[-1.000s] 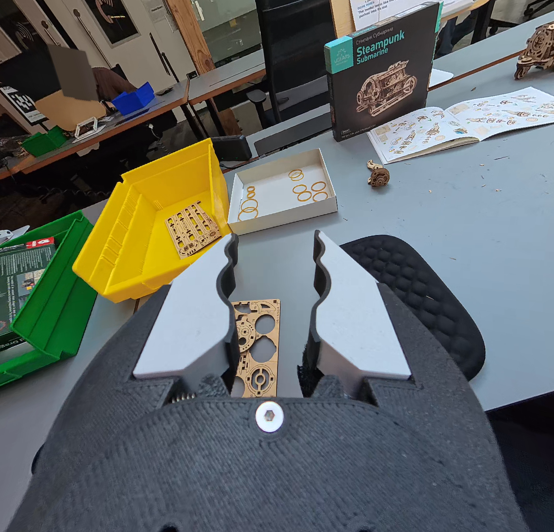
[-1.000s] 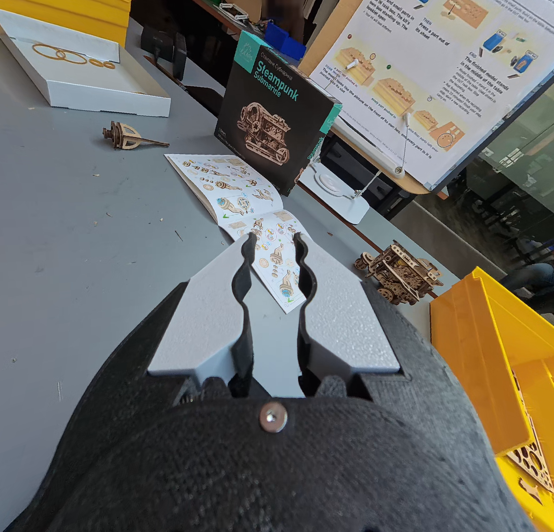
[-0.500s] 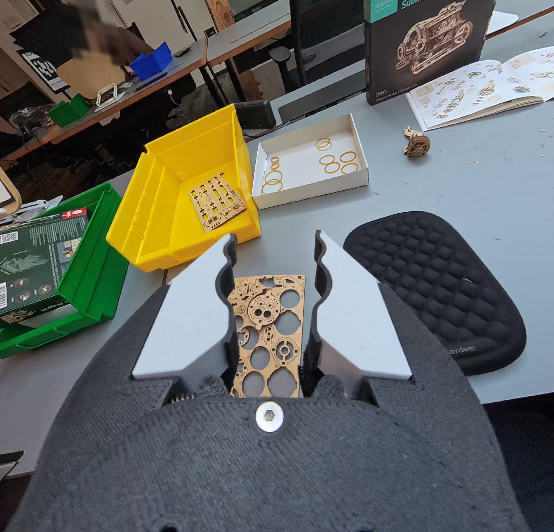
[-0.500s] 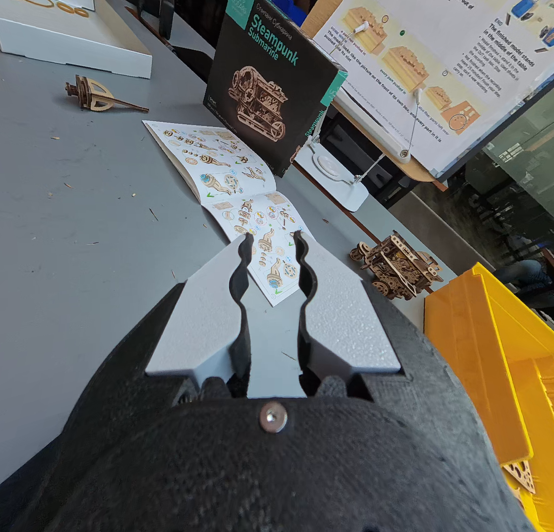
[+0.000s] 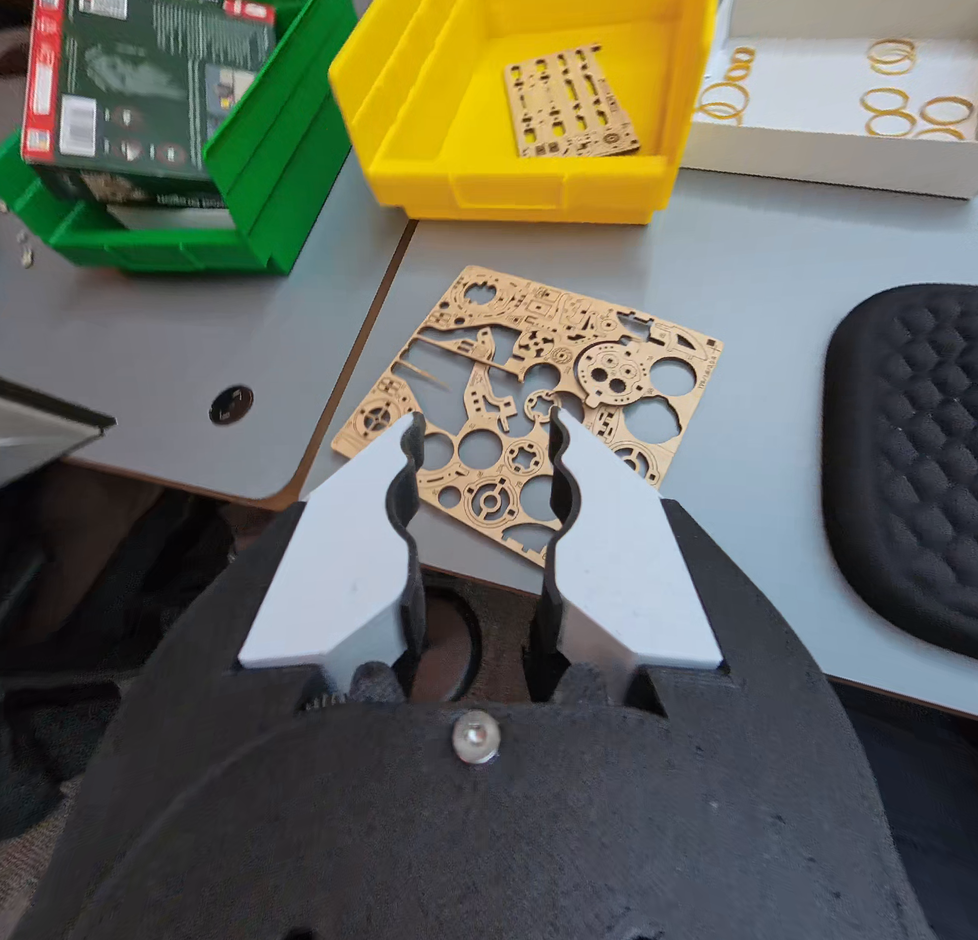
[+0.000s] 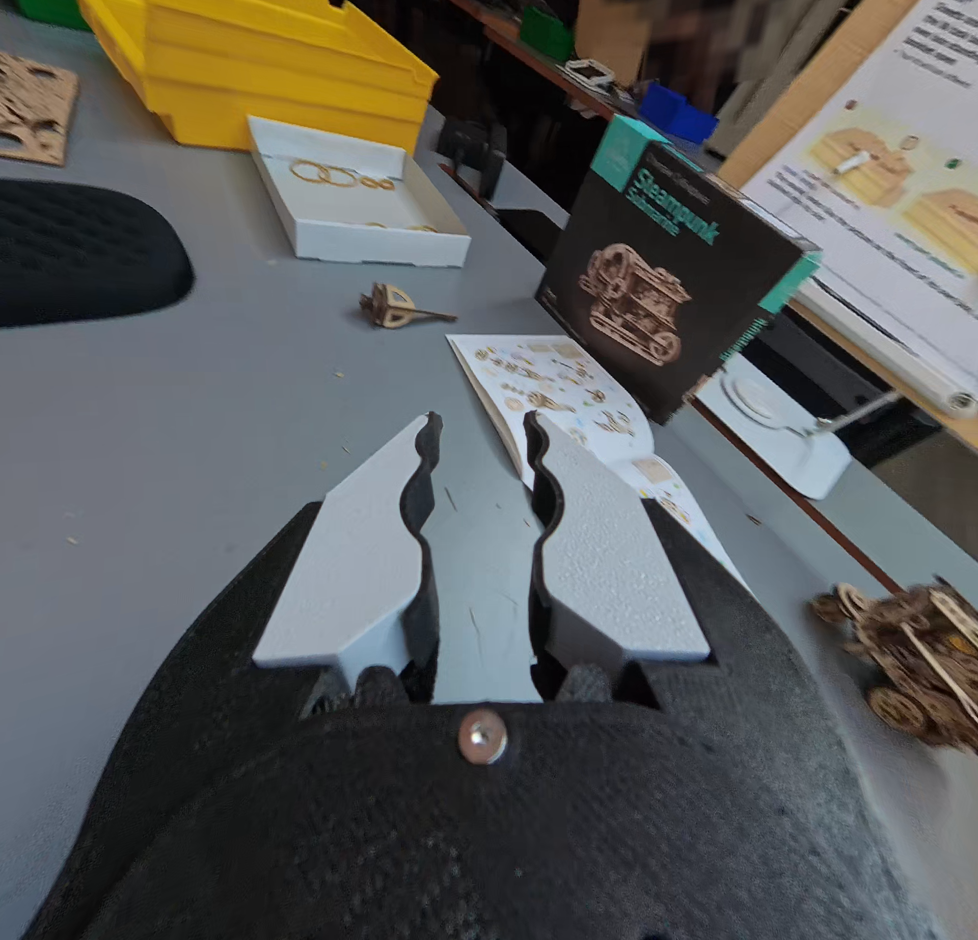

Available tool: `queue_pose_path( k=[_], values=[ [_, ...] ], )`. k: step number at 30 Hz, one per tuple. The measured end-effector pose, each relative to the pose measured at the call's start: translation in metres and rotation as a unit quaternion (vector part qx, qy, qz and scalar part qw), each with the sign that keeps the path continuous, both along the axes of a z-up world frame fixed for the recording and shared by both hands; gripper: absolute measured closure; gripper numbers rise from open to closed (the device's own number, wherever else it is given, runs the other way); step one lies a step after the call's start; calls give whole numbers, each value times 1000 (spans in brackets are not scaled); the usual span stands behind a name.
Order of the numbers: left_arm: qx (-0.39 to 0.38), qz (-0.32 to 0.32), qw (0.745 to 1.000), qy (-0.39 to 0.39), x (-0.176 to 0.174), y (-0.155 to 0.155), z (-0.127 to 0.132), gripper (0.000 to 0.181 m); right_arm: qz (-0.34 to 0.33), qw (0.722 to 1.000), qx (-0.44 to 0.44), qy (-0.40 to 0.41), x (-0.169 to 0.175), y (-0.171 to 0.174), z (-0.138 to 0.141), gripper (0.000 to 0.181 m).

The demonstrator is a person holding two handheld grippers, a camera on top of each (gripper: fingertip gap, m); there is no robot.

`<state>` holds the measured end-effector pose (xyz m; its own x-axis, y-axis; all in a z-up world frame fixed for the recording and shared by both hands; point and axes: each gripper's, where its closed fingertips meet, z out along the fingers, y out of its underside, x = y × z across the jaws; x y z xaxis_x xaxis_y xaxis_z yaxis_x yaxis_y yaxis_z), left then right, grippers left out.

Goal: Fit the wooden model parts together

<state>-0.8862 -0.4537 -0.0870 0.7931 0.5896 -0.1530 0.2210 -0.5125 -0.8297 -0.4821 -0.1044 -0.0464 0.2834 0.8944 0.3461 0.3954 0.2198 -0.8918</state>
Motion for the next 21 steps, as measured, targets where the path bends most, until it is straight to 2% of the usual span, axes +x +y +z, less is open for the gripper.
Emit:
queue_pose_path(
  k=[2,4,7,9,11,15,21],
  values=[
    [29,31,998,-47,-2,-9,-10,133,106,993,-52,23,-60,-39,19,151],
    [51,50,995,-71,-1,-16,-18,133,230,970,-81,18,-129,-90,33,154],
    [58,72,993,-71,-7,-22,-29,134,381,918,-95,-51,-222,-168,23,151],
    [59,84,991,-87,-12,-24,-38,129,436,892,-88,-87,-273,-204,5,150],
    [57,94,989,-98,-17,-27,-43,128,466,872,-90,-118,-312,-229,-18,149],
    [59,99,986,-117,-21,-38,-46,126,456,870,-118,-145,-362,-246,-54,145],
    [71,95,985,-126,-28,-38,-51,126,410,886,-142,-164,-406,-240,-69,145]
  ],
)
